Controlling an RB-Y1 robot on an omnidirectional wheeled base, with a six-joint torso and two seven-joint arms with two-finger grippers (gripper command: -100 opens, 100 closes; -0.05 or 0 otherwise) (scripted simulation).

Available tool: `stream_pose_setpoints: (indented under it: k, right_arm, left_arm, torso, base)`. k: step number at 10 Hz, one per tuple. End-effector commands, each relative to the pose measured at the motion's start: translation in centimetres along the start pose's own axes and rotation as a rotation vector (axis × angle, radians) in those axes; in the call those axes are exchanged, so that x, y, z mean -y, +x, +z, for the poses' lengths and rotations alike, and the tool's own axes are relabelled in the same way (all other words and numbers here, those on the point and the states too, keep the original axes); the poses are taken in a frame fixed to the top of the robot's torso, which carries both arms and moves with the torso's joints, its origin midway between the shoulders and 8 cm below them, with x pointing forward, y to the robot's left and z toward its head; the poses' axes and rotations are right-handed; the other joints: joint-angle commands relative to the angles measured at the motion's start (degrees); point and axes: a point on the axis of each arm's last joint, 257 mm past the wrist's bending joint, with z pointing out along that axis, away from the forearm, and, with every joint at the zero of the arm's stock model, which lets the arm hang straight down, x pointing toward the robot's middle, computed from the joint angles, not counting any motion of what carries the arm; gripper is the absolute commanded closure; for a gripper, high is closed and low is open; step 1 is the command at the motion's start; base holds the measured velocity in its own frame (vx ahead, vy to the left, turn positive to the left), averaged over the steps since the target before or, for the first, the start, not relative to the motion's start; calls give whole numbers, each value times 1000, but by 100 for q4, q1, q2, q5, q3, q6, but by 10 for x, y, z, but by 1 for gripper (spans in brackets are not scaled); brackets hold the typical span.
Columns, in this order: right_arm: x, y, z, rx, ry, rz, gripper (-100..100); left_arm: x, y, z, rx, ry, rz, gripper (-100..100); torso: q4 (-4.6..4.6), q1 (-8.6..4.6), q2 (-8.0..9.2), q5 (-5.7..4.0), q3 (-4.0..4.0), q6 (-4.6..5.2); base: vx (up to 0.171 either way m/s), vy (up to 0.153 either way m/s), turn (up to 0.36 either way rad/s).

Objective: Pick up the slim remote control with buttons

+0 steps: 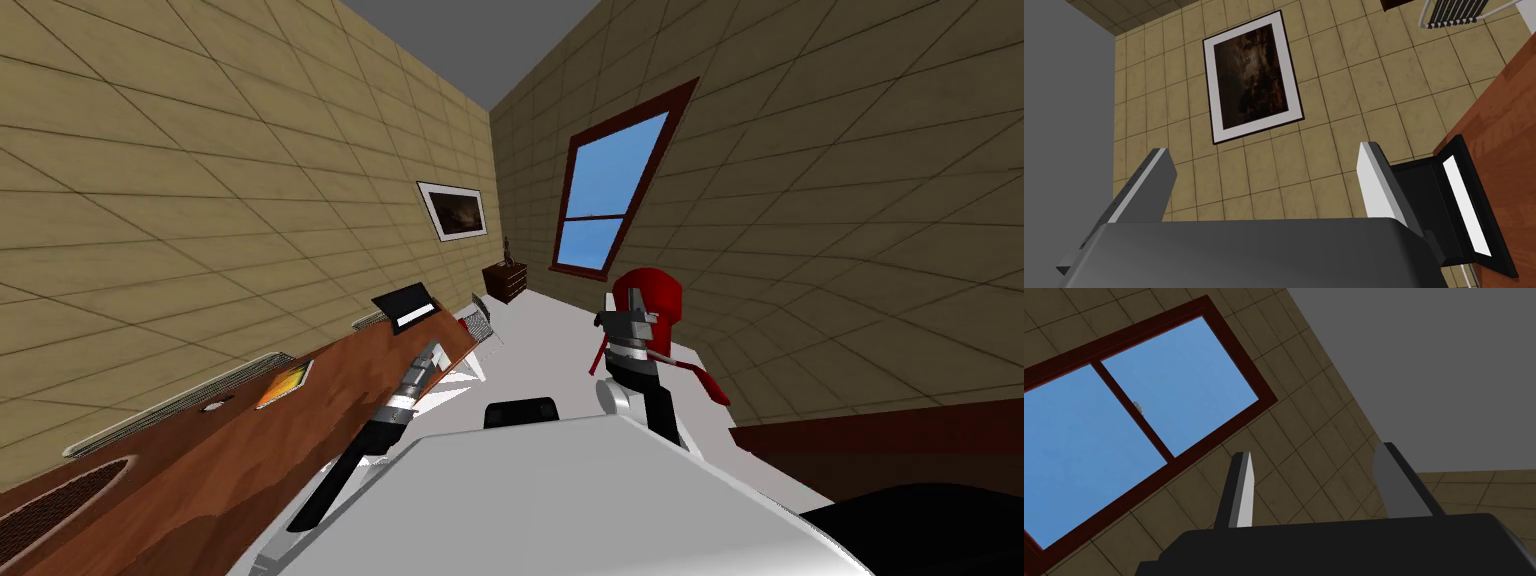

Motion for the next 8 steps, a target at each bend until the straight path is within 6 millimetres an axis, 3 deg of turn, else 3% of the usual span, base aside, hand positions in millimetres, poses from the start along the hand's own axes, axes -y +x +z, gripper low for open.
stream_pose_setpoints:
  k: [1, 3, 4, 8]
  right_arm:
    - [0, 0, 0, 0, 0, 0, 0]
    - [0, 0, 0, 0, 0, 0, 0]
    - [0, 0, 0, 0, 0, 0, 0]
    - [0, 0, 0, 0, 0, 0, 0]
  left_arm:
    - [-37, 2, -19, -25, -108, -5, -100]
    - [-80, 2, -44, -56, -248, -17, -100]
    - [-80, 1, -44, -59, -249, -17, -100]
    - [-165, -1, -115, -111, -560, -61, -100]
  torso:
    - [0, 0, 0, 0, 0, 0]
    - [-1, 6, -6, 2, -3, -1]
    - [-2, 7, -13, 2, -7, -1]
    - [-7, 19, -34, 4, -19, -2]
  base:
    - [-91, 35, -374]
    - [-57, 32, -405]
    - [-22, 25, -268]
    - [-11, 44, -400]
